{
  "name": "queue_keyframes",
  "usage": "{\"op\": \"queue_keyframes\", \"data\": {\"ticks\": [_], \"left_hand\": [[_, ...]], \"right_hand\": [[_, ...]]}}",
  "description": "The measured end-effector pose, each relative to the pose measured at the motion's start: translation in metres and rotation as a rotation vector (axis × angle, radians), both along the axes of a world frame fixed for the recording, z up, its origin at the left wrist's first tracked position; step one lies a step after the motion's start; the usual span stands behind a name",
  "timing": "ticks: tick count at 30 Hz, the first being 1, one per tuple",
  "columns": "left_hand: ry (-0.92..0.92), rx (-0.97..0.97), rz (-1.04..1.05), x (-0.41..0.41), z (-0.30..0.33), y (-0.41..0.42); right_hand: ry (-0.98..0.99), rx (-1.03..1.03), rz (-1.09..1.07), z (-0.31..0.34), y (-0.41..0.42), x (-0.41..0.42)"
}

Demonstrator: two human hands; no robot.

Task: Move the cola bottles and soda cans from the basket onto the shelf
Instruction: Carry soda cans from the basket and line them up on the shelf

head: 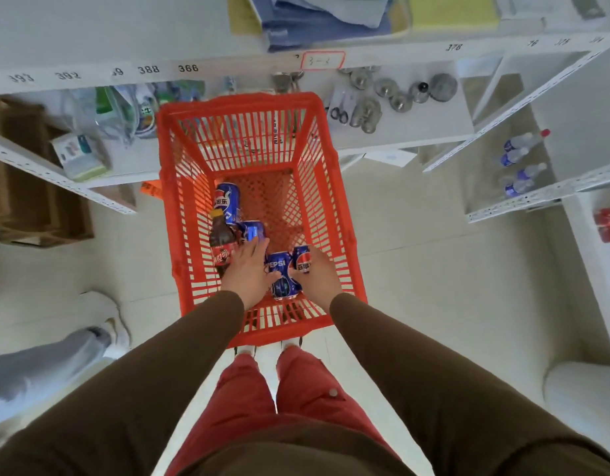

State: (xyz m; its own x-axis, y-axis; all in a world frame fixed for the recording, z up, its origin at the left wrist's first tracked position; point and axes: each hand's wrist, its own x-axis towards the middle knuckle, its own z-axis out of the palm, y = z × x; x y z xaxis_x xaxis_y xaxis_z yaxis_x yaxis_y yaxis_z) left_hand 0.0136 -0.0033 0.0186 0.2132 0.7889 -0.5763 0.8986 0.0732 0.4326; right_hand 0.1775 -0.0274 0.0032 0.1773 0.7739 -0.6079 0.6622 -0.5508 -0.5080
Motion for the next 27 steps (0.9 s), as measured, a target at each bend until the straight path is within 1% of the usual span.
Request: {"op": "queue_keyframes", "data": {"ticks": [4, 12, 15, 17, 21, 27], "left_hand": [[-0.042, -0.049, 0.015, -0.003, -0.01, -0.003], [-0.112, -0.035, 0.053, -0.01, -0.014, -0.002], [-0.122, -0.043, 0.056, -0.012, -0.018, 0.0], [-0.122, -0.042, 0.058, -0.013, -0.021, 0.001], [-0.115, -0.036, 0.072, -0.014, -0.026, 0.001], [-0.125, -0.04, 0.074, -0.013, -0.028, 0.001]], "right_hand": [[-0.013, -0.098, -0.089, -0.016, 0.001, -0.003], [-0.048, -0.249, -0.308, -0.06, 0.01, -0.013], [-0.168, -0.285, -0.256, -0.069, 0.016, -0.016], [-0.203, -0.299, -0.235, -0.072, 0.019, -0.019], [-0.162, -0.256, -0.295, -0.077, 0.018, -0.024], [-0.104, -0.202, -0.24, -0.078, 0.024, -0.022]]}}
